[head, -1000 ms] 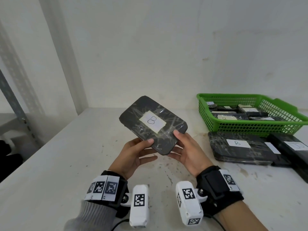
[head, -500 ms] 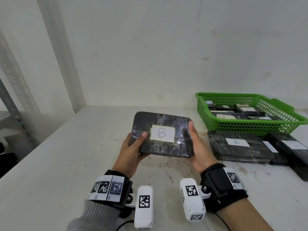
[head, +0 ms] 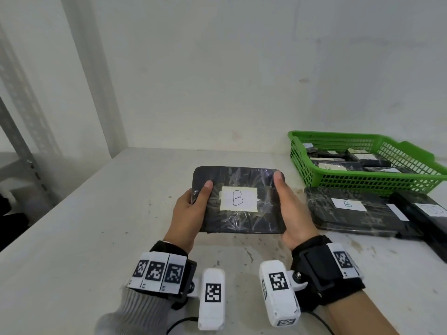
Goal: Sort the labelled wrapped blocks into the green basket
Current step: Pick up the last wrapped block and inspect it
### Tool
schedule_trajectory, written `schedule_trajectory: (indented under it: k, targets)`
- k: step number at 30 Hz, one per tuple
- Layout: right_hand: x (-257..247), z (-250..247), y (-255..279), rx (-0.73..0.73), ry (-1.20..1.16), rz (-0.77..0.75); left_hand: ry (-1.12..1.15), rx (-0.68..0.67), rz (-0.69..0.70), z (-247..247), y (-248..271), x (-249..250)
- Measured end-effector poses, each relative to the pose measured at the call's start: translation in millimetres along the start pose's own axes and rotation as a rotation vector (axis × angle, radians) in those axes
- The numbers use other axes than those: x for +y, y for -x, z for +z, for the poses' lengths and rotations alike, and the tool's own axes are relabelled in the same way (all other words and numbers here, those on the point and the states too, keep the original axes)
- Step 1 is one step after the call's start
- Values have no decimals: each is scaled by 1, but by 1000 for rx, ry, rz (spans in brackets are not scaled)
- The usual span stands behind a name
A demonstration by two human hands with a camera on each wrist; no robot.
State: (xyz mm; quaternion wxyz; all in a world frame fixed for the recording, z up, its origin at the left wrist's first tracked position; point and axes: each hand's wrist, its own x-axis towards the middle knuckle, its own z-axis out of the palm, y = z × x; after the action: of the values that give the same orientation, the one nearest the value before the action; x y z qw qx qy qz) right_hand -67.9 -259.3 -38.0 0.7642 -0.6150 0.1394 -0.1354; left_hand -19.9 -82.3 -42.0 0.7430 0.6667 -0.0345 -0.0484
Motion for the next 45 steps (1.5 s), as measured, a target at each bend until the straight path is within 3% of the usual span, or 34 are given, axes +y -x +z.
schedule_trajectory:
  k: [5, 11, 14, 17, 19, 25, 29, 32, 37, 45]
  targets:
    - [0, -2, 3, 94, 134, -101, 42, -107, -120, -2, 1, 1]
    - [-3, 1, 8, 27, 98, -88, -19, 22, -41, 0, 0, 0]
    - [0, 2, 9, 69, 109, -132, 7, 1, -54, 1, 2, 1]
    - [2, 3, 7, 117, 107, -143, 54, -107, -88, 2, 4, 4]
    - [2, 2, 7, 113, 78, -129, 39, -118, -44, 1, 5, 3]
    - [-2, 1, 7, -17, 62, -47, 82, -50, -18, -5, 2, 1]
    - [1, 0, 5, 11, 34, -74, 133, -151, -67, -5, 4, 4]
    - [1, -3, 2, 25, 14, -75, 103, -155, -12, -5, 3, 3]
    - [-1, -6, 0, -169, -122, -2, 148, -122, -36, -10, -1, 1]
    - [-4, -10, -1, -162, -137, -142, 222, -181, 28, -13, 0, 4]
